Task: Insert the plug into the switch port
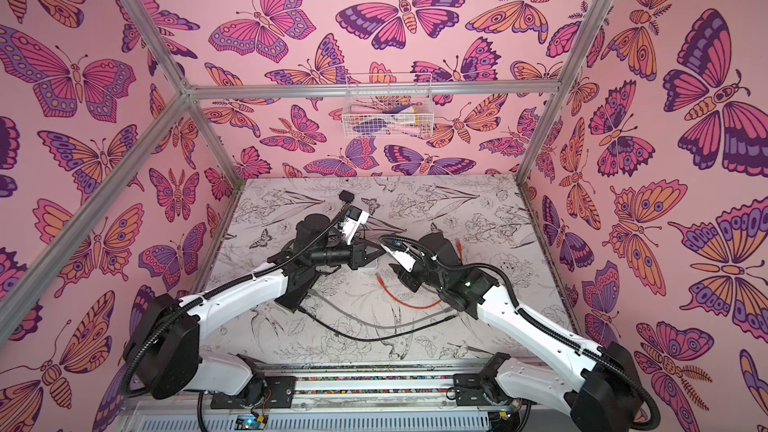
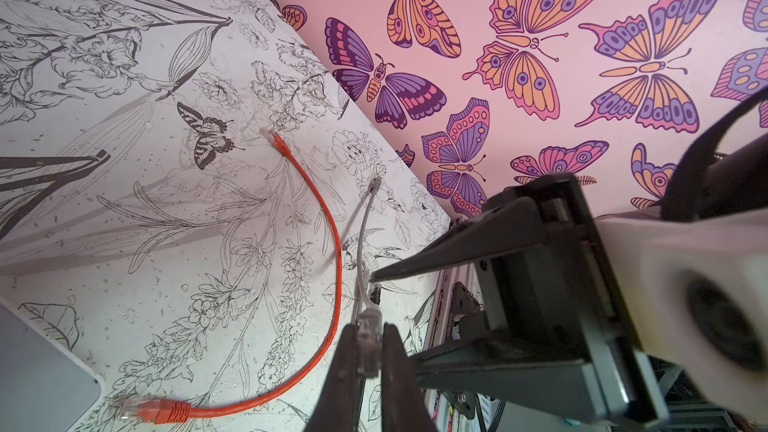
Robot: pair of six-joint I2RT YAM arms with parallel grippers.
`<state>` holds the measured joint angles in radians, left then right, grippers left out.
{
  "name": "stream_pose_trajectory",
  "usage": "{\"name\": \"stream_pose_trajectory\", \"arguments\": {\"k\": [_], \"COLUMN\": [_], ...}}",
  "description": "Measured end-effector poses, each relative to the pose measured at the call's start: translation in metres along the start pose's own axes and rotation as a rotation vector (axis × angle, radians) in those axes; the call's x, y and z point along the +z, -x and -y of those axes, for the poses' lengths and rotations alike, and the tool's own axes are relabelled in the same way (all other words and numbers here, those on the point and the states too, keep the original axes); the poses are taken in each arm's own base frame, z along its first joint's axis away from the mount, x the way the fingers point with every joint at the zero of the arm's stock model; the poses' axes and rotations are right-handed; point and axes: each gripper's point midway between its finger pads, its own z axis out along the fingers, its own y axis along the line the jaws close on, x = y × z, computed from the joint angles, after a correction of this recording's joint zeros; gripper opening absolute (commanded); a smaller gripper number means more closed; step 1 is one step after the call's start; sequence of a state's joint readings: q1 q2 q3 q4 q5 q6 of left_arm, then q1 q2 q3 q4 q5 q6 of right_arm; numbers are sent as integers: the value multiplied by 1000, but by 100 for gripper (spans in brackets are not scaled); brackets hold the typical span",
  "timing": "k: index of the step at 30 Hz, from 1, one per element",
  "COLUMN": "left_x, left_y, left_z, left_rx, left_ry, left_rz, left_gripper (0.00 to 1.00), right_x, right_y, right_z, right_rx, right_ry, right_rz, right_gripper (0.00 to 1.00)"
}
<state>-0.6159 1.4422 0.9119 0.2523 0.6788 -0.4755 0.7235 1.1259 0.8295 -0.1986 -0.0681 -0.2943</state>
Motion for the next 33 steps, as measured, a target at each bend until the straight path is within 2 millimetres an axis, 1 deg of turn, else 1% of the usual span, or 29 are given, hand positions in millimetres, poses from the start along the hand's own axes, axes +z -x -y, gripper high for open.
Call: {"name": "stream_pose_trajectory", "arguments": {"k": [3, 8, 9, 10, 11, 12, 13, 14, 17, 19, 21, 24, 27, 30, 33], "left_x": [0, 0, 0, 0, 0, 0, 1, 1, 0, -4, -11, -23, -31, -35, -38], "left_y": [0, 0, 0, 0, 0, 0, 0, -1, -2, -1, -4, -15, -25, -40, -53], "left_z": [0, -1, -1, -1, -2, -3, -6, -8, -22, -37, -58, -89, -112, -126, -136], "left_rx": [0, -1, -1, 1, -3, -1, -5, -15, -41, -53, -77, -128, -170, -197, -221], "left_ry": [3, 5, 5, 6, 11, 15, 21, 28, 77, 135, 210, 310, 385, 433, 464], "left_rz": [2, 2, 2, 2, 3, 3, 3, 1, 5, 24, 42, 48, 52, 39, 31], "left_gripper": [0, 0, 8, 22, 32, 47, 56, 59, 62, 62, 63, 63, 63, 65, 65], "right_x": [5, 6, 6, 7, 7, 8, 8, 9, 12, 18, 27, 43, 55, 62, 68], "right_y": [-3, -2, -2, -2, -2, -1, -2, -2, -7, -12, -17, -24, -37, -51, -59], "right_z": [-1, 2, 3, 3, 4, 5, 6, 7, 15, 22, 29, 37, 39, 39, 43], "right_rx": [-4, -9, -10, -13, -12, -13, -15, -16, -25, -37, -53, -70, -84, -83, -74], "right_ry": [6, -8, -11, -13, -15, -18, -24, -32, -79, -111, -139, -171, -180, -173, -173], "right_rz": [-15, -19, -21, -22, -23, -25, -28, -32, -58, -92, -139, -209, -271, -320, -355], "right_gripper": [21, 4, 1, 0, 0, 0, 0, 0, 0, 0, 0, 0, 0, 0, 0]}}
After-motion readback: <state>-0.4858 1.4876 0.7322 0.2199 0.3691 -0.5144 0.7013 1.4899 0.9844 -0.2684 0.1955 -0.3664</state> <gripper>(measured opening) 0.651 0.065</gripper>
